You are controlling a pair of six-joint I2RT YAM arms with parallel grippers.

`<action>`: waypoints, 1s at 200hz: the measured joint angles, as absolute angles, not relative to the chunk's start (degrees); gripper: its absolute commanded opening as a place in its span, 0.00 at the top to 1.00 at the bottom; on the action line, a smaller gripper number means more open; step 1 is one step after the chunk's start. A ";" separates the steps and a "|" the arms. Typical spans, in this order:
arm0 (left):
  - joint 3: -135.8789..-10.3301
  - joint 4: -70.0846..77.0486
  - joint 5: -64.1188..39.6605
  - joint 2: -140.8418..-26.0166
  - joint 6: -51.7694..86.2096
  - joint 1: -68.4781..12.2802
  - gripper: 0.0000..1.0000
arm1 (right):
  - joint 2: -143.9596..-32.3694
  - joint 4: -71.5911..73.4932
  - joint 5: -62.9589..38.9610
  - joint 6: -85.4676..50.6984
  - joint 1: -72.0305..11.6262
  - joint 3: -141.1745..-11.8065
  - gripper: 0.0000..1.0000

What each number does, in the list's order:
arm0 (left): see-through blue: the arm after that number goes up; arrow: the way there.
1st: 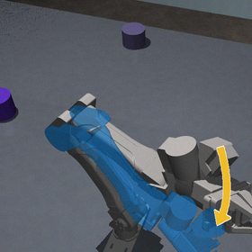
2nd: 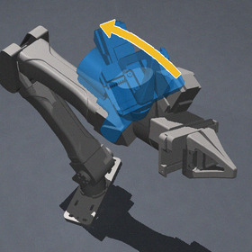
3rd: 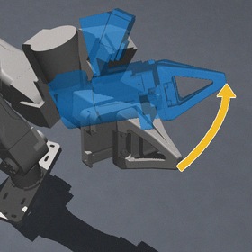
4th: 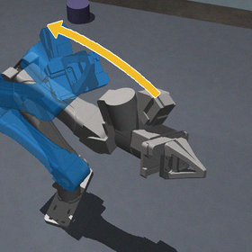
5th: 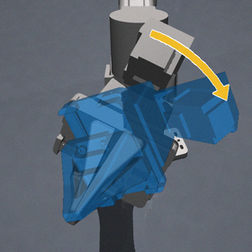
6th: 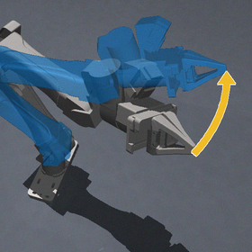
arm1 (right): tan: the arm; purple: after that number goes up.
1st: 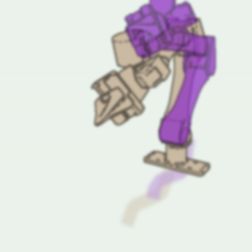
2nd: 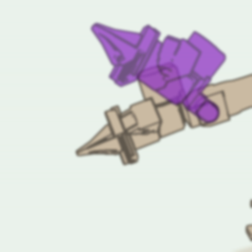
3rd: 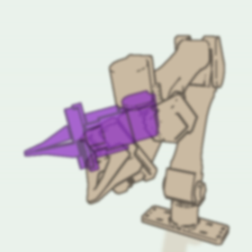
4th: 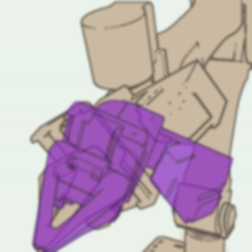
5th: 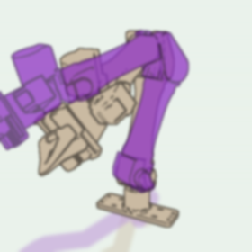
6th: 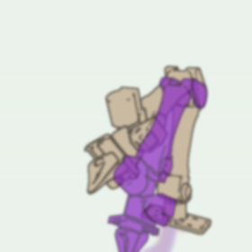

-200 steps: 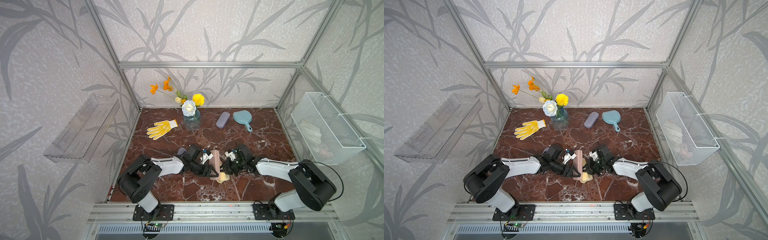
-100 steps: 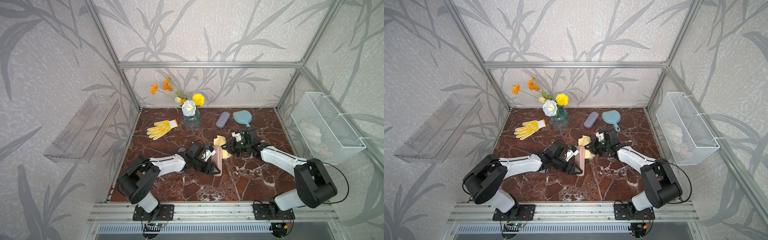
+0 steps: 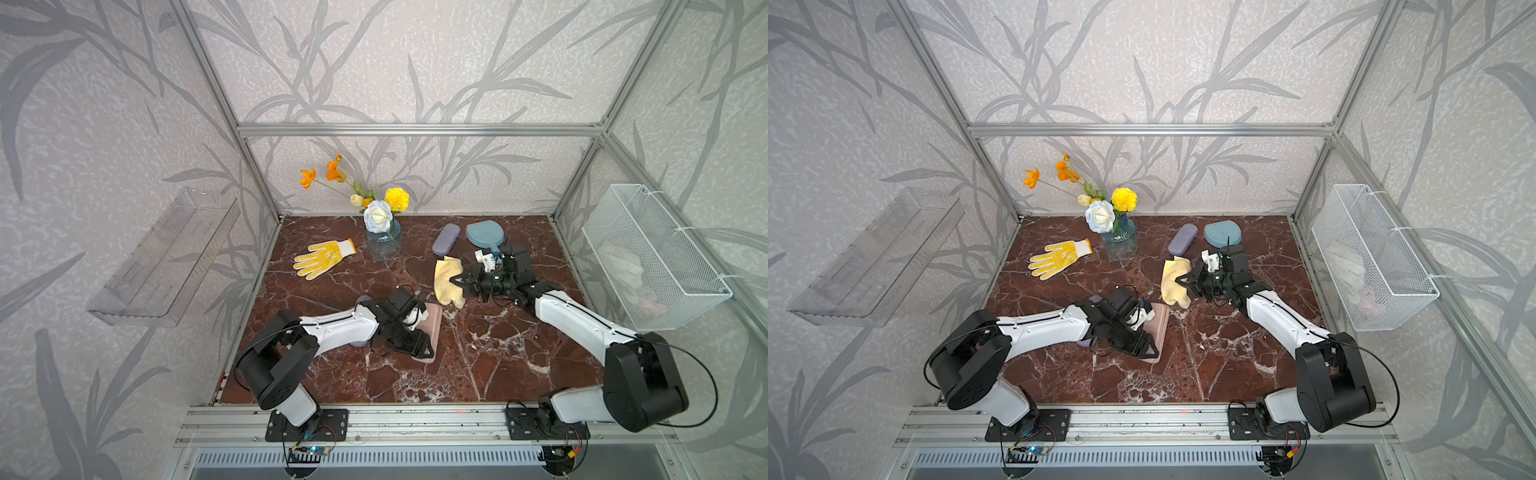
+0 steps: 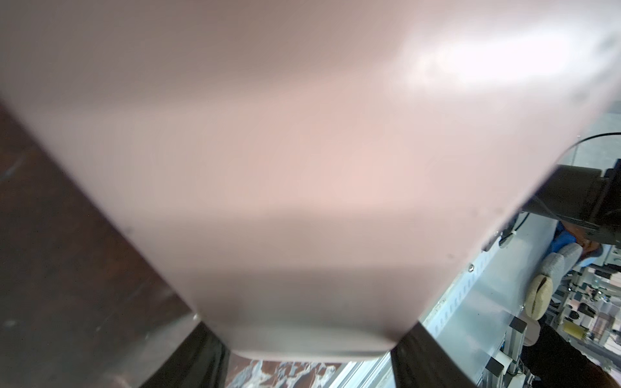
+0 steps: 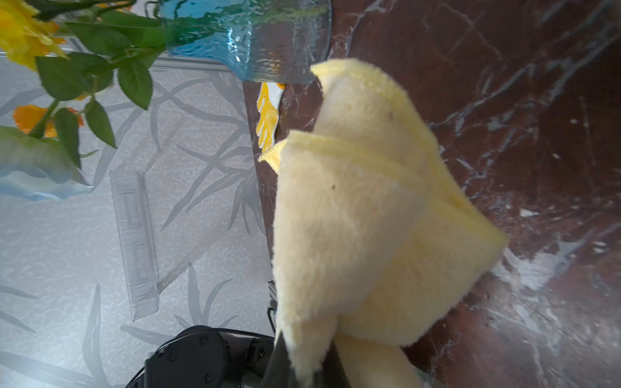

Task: Wipe the eyeglass case
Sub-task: Place the eyeglass case at the center of the board.

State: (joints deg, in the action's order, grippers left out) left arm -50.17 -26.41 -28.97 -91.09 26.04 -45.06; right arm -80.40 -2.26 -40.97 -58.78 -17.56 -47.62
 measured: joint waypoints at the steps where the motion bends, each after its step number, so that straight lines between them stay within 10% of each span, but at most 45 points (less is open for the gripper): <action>1: -50.24 -26.61 -28.84 -91.05 26.11 -45.06 0.98 | -80.40 -2.57 -40.84 -58.54 -17.56 -47.62 1.00; 200: -62.61 -56.66 -6.92 -100.51 28.03 -34.26 0.90 | -81.10 -8.45 -38.79 -50.06 -18.87 -42.13 1.00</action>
State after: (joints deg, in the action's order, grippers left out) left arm -62.61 -56.66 -6.92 -100.51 28.03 -34.26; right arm -81.10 -8.45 -38.79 -50.06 -18.87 -42.13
